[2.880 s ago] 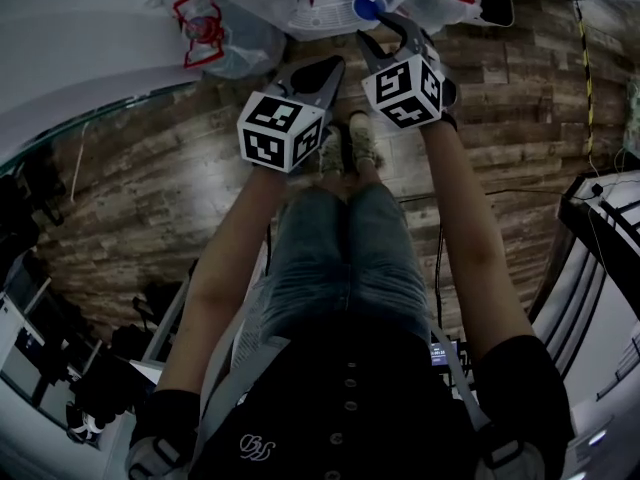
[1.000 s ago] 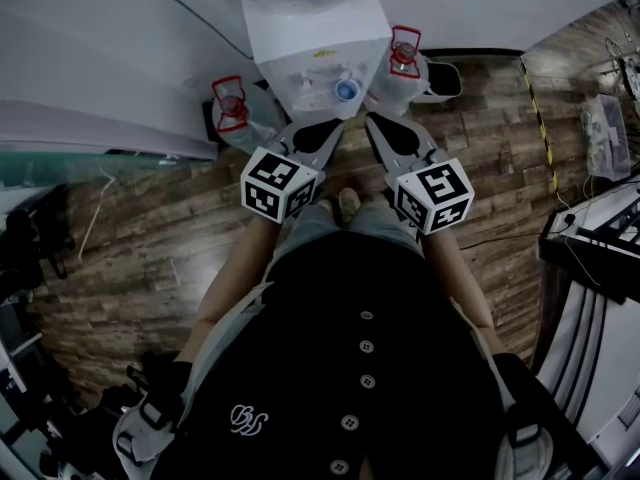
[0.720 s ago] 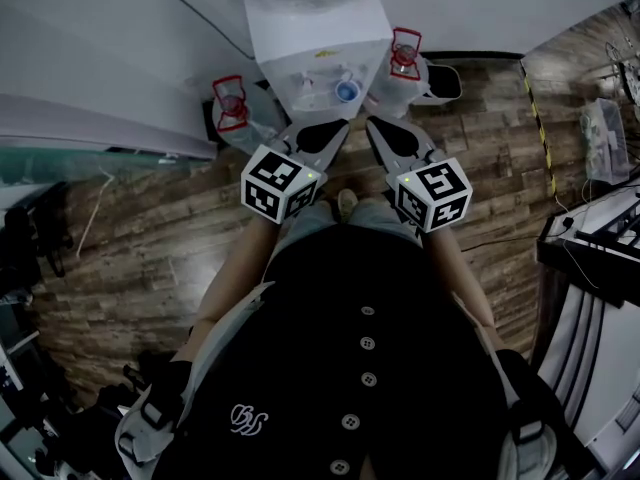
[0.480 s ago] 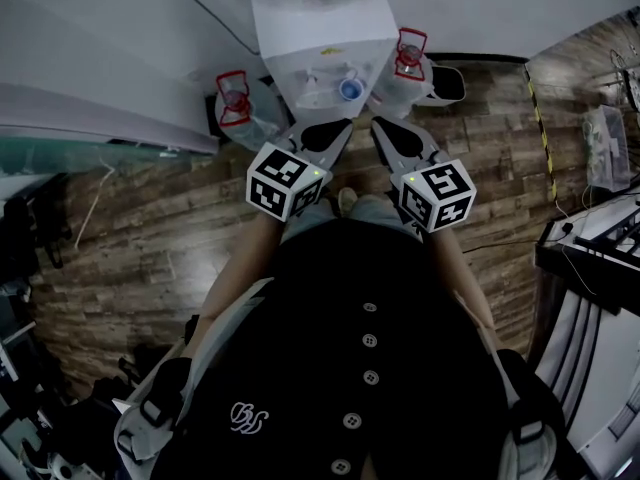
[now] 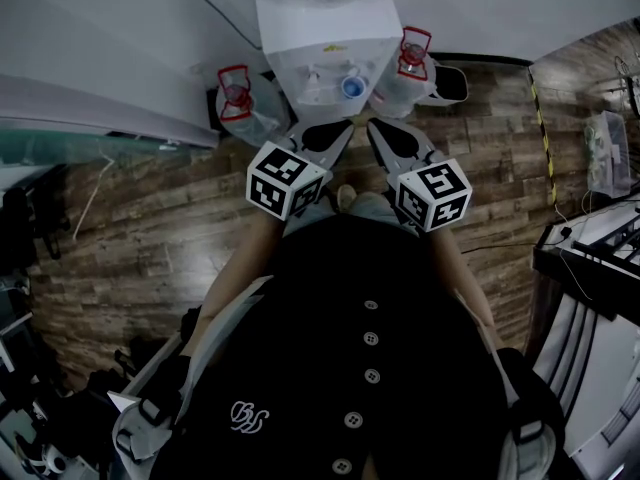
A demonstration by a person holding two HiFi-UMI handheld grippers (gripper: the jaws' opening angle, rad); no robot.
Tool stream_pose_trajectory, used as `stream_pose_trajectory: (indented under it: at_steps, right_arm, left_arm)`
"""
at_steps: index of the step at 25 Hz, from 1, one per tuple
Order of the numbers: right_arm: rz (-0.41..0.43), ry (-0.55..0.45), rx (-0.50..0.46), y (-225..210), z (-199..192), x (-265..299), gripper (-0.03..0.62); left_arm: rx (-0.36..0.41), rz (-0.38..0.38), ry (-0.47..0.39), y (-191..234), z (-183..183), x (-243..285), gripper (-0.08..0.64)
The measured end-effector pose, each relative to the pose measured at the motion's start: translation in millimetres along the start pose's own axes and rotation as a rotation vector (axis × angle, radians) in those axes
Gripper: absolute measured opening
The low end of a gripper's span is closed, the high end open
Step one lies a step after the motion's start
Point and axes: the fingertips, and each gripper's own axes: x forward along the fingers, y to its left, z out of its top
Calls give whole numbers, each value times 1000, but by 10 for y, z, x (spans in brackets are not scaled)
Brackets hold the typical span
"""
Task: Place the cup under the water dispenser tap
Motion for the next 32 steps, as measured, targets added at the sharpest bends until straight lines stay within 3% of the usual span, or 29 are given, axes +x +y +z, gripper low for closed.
stream_pose_trajectory:
  at_steps: [13, 32]
  right_arm:
    - [-4, 8, -11, -11, -46, -12, 0]
    - [-15, 48, -48, 15, -169, -28, 0]
  left_arm:
    - [-17, 35, 25, -18, -94, -10, 3]
    - [-49, 20, 27, -89, -204, -26, 3]
